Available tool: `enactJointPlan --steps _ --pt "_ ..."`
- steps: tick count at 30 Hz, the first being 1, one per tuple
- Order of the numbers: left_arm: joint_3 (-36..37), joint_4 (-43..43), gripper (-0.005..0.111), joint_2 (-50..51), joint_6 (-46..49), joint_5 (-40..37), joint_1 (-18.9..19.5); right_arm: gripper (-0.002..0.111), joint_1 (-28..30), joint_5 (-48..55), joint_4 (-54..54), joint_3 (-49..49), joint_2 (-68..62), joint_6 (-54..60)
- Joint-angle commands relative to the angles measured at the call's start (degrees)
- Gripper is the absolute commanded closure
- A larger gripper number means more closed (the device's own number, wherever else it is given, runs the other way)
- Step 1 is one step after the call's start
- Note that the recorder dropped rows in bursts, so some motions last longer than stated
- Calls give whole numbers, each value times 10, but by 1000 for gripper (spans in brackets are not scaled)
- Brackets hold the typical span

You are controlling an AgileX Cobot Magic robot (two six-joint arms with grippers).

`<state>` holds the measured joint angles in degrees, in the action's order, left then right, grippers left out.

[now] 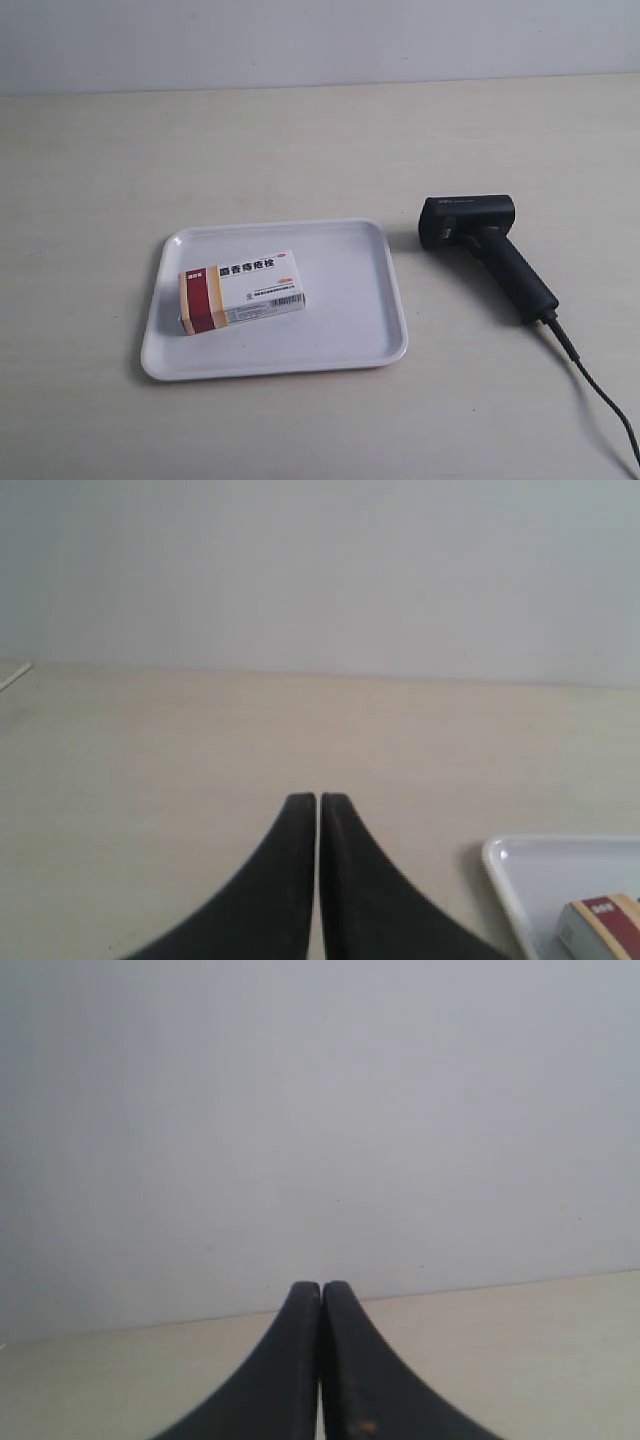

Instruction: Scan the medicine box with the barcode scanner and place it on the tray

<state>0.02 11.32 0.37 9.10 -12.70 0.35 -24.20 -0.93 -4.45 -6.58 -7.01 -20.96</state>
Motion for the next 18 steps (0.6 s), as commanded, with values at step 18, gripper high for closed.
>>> enactJointPlan --steps 18 --pt "0 -106 103 -4 -105 -51 -4 108 -2 -2 -1 2 3 0"
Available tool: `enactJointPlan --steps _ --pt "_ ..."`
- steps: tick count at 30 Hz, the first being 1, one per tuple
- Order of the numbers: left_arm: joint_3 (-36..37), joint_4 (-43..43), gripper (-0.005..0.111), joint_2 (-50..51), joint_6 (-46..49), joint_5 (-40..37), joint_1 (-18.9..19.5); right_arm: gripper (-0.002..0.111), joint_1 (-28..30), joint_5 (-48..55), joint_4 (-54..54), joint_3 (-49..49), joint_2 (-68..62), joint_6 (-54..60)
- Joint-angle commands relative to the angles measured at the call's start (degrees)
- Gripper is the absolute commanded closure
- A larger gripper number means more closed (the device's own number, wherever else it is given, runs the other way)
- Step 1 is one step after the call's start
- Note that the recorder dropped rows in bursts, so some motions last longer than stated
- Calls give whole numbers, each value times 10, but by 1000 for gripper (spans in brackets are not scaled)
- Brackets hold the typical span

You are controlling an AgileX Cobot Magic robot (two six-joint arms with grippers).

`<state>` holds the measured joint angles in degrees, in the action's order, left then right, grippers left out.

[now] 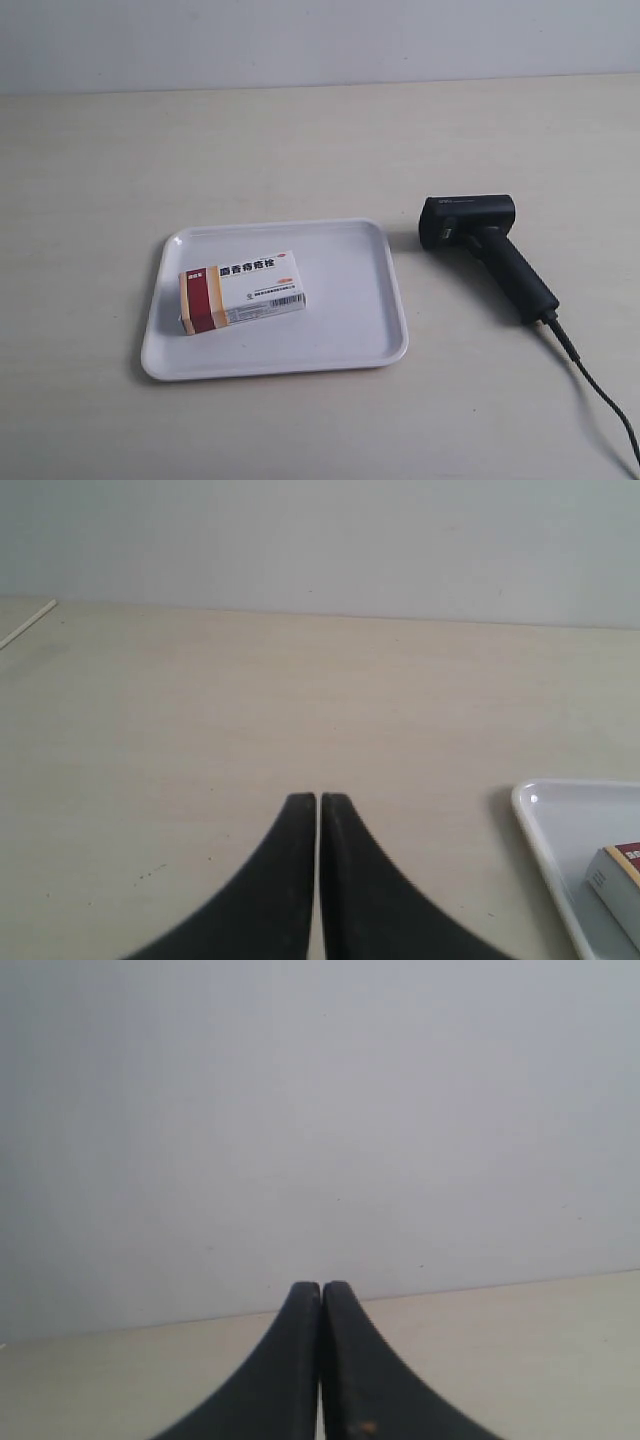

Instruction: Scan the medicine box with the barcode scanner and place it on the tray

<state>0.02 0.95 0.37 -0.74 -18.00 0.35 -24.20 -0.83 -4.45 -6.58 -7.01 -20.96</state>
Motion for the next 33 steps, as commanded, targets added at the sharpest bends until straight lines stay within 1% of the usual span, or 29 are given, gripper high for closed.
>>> enactJointPlan --steps 1,13,16,17,19,28,29,32,33 --pt "0 -2 103 -4 -5 1 -4 108 -2 -3 -1 2 3 0" --pt "0 -2 103 -4 -5 1 -4 108 -2 -5 -3 2 3 4" --pt "0 -2 103 -4 -5 1 -4 108 -2 -1 7 18 3 52" --pt "0 -2 103 -4 -5 1 -4 108 -2 8 48 37 3 102" --pt "0 -2 103 -4 -5 1 -4 108 -2 -13 79 66 3 131" --pt "0 -2 103 -4 -3 1 -4 108 3 15 88 66 9 131" --pt "0 -2 103 -4 -3 1 -4 108 22 15 88 66 16 131" --pt "0 -2 103 -4 -3 1 -4 108 139 22 88 66 44 130" --pt "0 -2 103 -4 -3 1 -4 108 158 29 88 66 51 130"
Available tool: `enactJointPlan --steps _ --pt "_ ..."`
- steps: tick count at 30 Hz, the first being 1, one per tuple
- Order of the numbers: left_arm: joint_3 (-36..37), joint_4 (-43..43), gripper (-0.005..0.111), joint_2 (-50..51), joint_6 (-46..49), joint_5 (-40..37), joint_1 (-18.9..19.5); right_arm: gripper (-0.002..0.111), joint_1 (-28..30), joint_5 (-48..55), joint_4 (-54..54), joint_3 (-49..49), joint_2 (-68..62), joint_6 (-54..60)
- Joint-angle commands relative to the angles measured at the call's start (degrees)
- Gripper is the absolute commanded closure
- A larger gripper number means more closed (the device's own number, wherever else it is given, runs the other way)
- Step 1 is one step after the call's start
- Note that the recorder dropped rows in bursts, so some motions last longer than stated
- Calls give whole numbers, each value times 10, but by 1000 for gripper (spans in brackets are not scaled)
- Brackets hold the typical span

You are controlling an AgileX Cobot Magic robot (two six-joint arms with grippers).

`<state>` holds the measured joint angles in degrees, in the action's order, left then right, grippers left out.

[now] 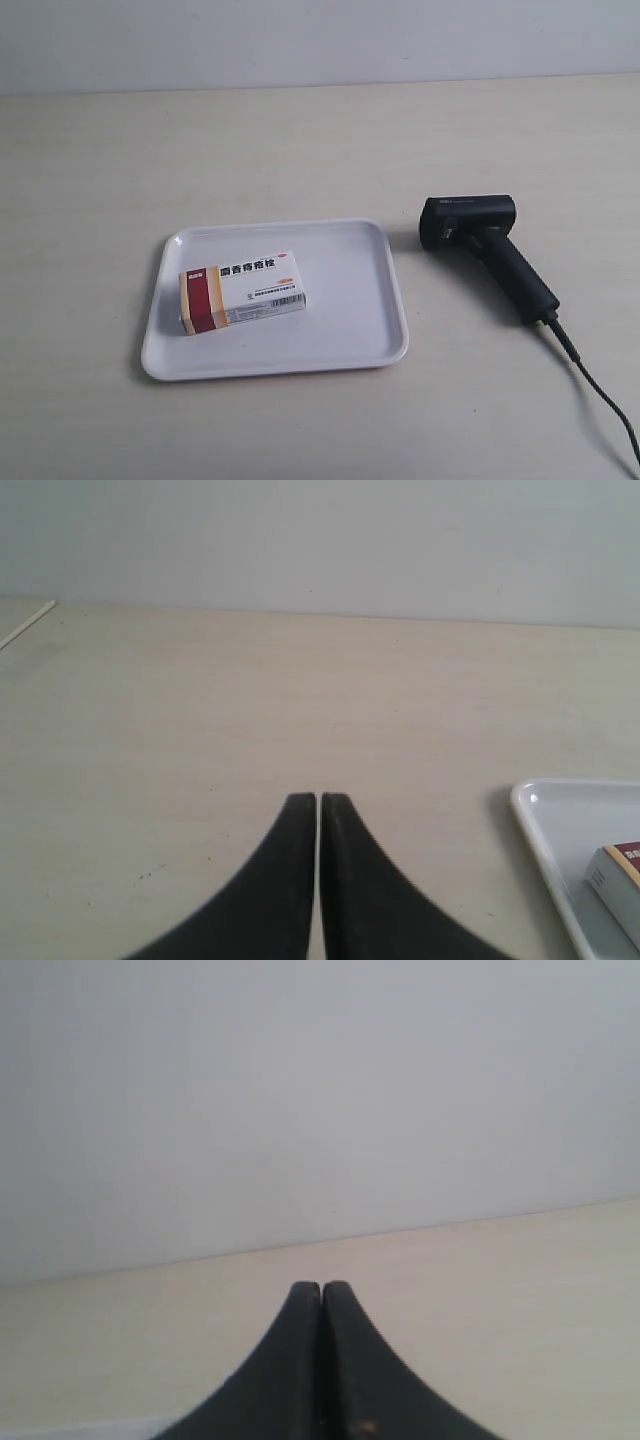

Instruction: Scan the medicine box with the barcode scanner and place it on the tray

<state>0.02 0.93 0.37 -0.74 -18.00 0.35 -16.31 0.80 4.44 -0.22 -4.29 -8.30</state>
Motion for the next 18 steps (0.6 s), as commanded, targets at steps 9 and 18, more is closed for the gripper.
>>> enactJointPlan --steps 9,18 --pt "0 -2 103 -4 -2 1 -3 108 102 75 -6 2 43 28" --pt "0 -2 103 -4 -2 1 -3 108 102 75 -3 2 43 28"
